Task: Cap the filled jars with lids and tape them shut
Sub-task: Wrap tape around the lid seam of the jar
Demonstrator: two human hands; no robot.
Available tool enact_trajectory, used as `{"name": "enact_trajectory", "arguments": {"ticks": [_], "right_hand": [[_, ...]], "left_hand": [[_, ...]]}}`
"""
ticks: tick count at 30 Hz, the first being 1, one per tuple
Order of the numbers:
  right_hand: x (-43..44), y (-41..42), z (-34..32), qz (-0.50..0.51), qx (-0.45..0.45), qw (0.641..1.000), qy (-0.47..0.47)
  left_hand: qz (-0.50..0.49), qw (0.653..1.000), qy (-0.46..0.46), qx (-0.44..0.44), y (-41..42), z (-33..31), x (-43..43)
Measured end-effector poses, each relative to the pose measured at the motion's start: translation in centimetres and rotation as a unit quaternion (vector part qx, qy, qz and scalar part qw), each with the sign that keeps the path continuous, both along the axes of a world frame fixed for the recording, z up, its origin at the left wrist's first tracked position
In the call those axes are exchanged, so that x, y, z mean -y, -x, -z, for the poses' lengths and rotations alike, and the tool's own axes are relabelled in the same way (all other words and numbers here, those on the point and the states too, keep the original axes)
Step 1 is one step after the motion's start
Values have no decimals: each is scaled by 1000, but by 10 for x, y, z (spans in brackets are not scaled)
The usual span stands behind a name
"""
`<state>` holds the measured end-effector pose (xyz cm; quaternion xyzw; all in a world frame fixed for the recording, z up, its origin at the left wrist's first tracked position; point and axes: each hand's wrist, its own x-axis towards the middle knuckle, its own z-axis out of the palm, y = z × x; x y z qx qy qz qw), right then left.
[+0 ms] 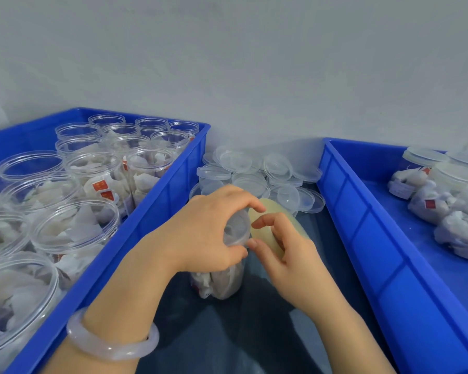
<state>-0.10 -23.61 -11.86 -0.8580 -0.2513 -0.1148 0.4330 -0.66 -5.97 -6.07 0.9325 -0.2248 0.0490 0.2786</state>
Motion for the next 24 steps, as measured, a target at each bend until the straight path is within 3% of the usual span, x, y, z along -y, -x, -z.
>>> {"name": "enact_trajectory", "arguments": {"ticks": [4,9,13,20,24], "right_hand": [[1,-10,-3,-7,-58,998,9],[3,-16,-4,-8,-43,999,28],[3,-15,1,9,-66,998,11],[5,-12,-7,-51,-90,994,45],[7,-6,-8,-46,-30,997,54]], "left_hand": [[1,999,35,39,-4,3,2],[4,998,51,30,-7,4,3],[-11,1000,21,-11,-8,2,0],[-20,995,-57,-84,-12,-11,8],[-28,995,-84,-44,-10,-5,14]]}}
